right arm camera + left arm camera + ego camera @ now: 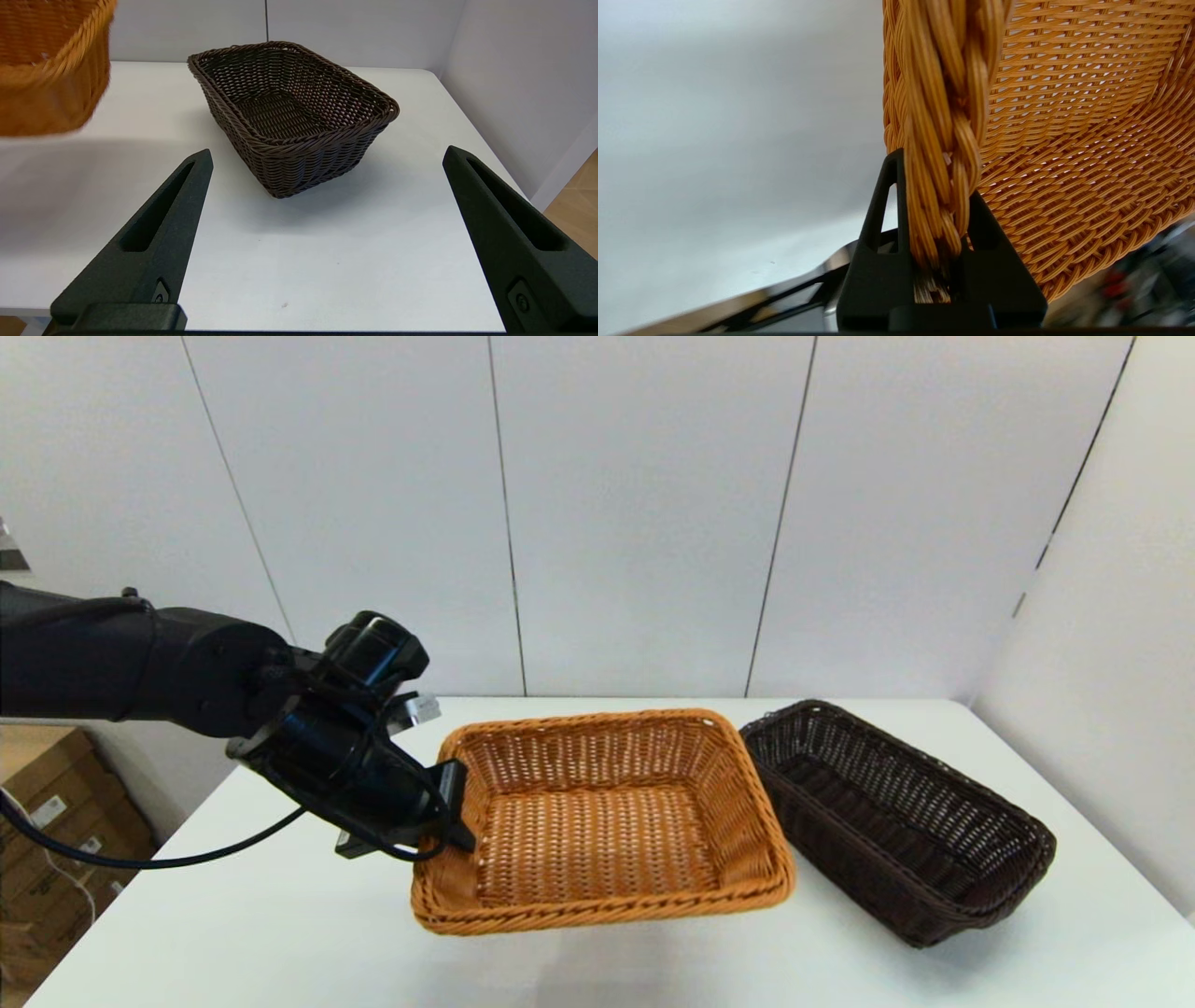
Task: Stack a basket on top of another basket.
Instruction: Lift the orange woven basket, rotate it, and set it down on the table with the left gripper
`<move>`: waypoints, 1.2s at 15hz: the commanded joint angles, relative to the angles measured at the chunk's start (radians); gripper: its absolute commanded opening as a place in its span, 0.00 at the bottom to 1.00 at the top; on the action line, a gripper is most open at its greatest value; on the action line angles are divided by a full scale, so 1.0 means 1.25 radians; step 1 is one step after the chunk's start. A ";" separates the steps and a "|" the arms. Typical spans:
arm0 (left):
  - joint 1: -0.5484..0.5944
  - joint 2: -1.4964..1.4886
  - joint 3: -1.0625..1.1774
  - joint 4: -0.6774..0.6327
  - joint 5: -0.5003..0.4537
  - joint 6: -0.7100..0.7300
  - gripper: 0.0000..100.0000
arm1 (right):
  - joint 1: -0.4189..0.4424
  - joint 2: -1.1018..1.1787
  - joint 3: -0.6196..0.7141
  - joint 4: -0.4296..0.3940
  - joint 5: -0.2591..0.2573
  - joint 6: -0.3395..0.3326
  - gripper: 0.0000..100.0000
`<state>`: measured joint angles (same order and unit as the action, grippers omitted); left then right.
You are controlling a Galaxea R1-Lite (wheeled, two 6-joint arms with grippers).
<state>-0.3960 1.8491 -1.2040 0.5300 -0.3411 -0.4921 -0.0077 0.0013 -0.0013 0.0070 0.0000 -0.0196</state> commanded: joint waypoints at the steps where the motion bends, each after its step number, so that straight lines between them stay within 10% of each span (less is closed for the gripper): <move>1: -0.042 0.023 0.015 0.023 0.000 0.064 0.00 | 0.000 0.000 0.001 -0.001 0.000 0.000 1.00; 15: -0.032 0.175 0.016 -0.019 0.035 0.061 0.00 | 0.000 0.000 0.001 0.001 0.000 0.000 1.00; 16: -0.032 0.179 0.016 -0.019 0.042 0.055 1.00 | 0.000 0.000 0.001 0.001 0.000 0.000 1.00; 18: -0.031 0.184 0.016 -0.031 0.053 0.040 1.00 | 0.000 0.000 0.000 0.001 0.000 0.000 1.00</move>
<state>-0.4357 2.0638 -1.1843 0.4991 -0.2760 -0.4349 -0.0077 0.0013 -0.0004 0.0077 0.0000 -0.0196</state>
